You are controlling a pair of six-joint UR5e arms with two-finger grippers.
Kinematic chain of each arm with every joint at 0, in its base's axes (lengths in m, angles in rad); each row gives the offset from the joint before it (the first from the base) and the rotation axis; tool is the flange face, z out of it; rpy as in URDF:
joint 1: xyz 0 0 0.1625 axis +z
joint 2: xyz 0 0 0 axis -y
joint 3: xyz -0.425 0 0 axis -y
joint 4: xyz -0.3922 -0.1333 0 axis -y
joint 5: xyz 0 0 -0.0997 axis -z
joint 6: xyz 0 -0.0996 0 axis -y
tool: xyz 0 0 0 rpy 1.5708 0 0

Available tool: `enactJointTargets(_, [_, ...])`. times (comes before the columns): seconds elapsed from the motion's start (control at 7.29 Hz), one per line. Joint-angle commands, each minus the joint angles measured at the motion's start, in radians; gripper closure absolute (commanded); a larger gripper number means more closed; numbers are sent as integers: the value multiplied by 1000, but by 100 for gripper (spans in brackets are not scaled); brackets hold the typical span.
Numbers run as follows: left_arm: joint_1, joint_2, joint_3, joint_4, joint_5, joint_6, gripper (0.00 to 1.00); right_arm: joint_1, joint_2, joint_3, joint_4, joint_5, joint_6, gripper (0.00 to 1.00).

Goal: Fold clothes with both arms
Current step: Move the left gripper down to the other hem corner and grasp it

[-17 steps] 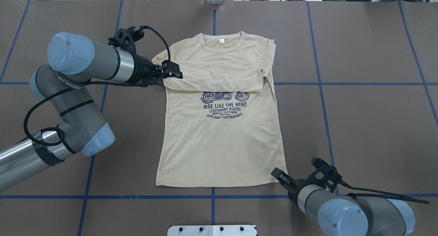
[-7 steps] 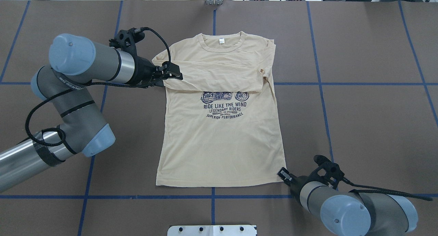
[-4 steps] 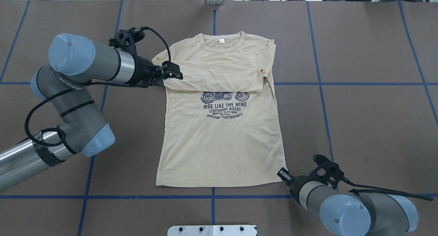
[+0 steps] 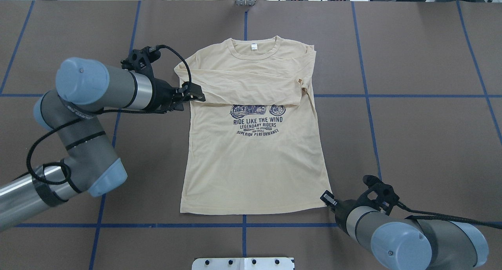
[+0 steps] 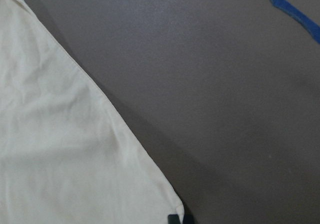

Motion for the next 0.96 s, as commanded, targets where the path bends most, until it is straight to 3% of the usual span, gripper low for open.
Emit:
enactJointTargets(0.0, [160,51,-153,245,138,-34,21,-1,0,5,-7,0,0,100])
enactJointTargets(0.14, [242,55,-244,401,158,-106,21,-3,0,5,-7,0,0,100])
enactJointTargets(0.27, [331,82,-263,416,254,-173,22,-3,0,5,-7,0,0,100])
enactJointTargets(0.41, [364,99,-263,419,279,-183,24,-3,2,5,-7,-1,2,100])
enactJointTargets(0.82, [369,138,-275,424,277,-202,24,-1,2,6,-7,-1,0,100])
